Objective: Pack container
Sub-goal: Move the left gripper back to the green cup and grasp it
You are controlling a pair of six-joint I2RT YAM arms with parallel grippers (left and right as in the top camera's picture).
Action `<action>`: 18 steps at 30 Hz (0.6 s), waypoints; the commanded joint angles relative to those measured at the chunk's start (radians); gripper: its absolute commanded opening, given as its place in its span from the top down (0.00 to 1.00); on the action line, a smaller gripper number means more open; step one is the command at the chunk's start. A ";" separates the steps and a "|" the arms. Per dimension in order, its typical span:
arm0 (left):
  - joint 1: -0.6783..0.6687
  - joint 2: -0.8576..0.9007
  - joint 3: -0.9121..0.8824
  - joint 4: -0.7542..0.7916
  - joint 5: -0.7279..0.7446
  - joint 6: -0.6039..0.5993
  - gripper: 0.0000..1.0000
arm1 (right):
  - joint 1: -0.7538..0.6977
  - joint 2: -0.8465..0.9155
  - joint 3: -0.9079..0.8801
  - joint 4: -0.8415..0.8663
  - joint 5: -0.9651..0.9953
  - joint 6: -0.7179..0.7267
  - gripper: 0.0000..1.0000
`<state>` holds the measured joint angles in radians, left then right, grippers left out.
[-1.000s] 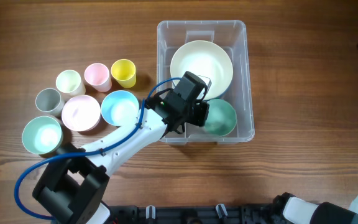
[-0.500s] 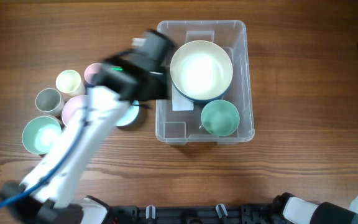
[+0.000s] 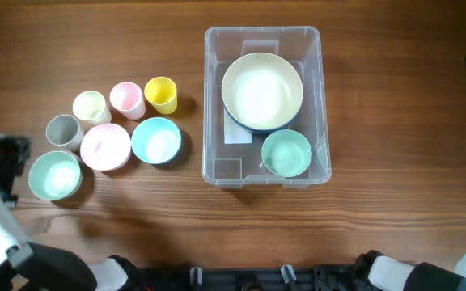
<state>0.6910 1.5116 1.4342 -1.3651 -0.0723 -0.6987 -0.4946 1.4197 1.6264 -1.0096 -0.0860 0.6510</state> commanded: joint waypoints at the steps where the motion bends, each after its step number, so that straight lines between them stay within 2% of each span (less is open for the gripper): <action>1: 0.146 -0.010 -0.201 0.116 0.071 -0.067 0.19 | 0.000 0.004 0.003 0.000 -0.005 0.006 0.00; 4: 0.185 -0.010 -0.343 0.257 0.091 -0.068 0.30 | 0.000 0.004 0.003 0.000 -0.005 0.006 0.00; 7: 0.179 -0.010 -0.415 0.361 0.090 -0.017 0.30 | 0.000 0.004 0.003 0.000 -0.005 0.006 0.00; 10: 0.173 -0.010 -0.459 0.421 0.087 0.014 0.34 | 0.000 0.004 0.003 0.000 -0.005 0.007 0.01; 14: 0.170 0.017 -0.491 0.501 0.082 0.015 0.50 | 0.000 0.004 0.003 0.000 -0.005 0.007 0.00; 18: 0.167 0.063 -0.525 0.585 0.110 0.047 0.55 | 0.000 0.004 0.003 0.000 -0.005 0.007 0.00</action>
<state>0.8650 1.5303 0.9413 -0.8097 0.0063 -0.6857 -0.4946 1.4197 1.6264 -1.0100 -0.0860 0.6510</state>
